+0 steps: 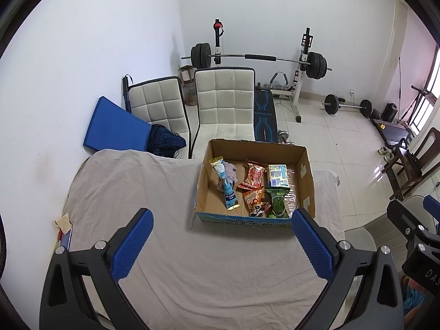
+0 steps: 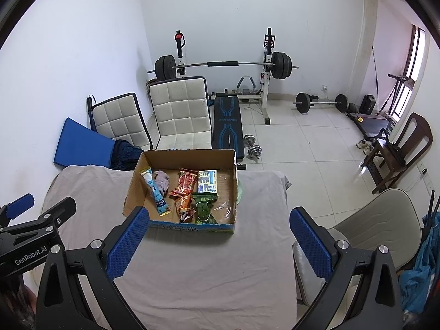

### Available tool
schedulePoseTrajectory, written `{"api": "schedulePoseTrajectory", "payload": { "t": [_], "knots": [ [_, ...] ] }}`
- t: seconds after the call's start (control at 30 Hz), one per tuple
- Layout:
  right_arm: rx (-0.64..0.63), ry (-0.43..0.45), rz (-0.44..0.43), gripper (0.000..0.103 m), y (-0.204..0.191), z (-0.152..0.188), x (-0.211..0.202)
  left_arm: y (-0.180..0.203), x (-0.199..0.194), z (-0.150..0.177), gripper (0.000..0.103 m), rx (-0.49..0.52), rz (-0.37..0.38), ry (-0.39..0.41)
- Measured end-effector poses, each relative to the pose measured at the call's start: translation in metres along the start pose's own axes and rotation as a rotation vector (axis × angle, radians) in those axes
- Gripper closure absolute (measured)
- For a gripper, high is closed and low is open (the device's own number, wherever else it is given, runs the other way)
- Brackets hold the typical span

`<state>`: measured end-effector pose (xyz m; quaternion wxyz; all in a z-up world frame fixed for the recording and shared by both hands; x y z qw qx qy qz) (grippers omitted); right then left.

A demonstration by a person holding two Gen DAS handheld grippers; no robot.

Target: Organize soft objects

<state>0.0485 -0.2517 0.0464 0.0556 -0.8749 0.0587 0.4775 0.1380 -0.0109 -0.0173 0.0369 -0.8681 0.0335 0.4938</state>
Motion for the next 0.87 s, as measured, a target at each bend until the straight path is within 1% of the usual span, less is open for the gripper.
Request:
{"api": "schedulePoseTrajectory", "payload": {
  "t": [0.5,0.87],
  "knots": [
    [0.014,-0.007,0.005,0.000,0.010,0.004,0.002,0.002,0.005,0.006,0.000,0.003,-0.002,0.001],
    [0.018,-0.005,0.002,0.000,0.010,0.006,0.001,0.000,0.006,0.012,0.000,-0.002,-0.004,0.006]
  ]
}}
Point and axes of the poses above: each gripper's, at about its wrist camera, not at the fingertips, and x roughly the way its jaws point, y to its right, z to its underside, the point moved 4 cm from there along x, roughly the way its jaws point, and after that the axes turned 7 degrees about -y, right-handed, at the moved point
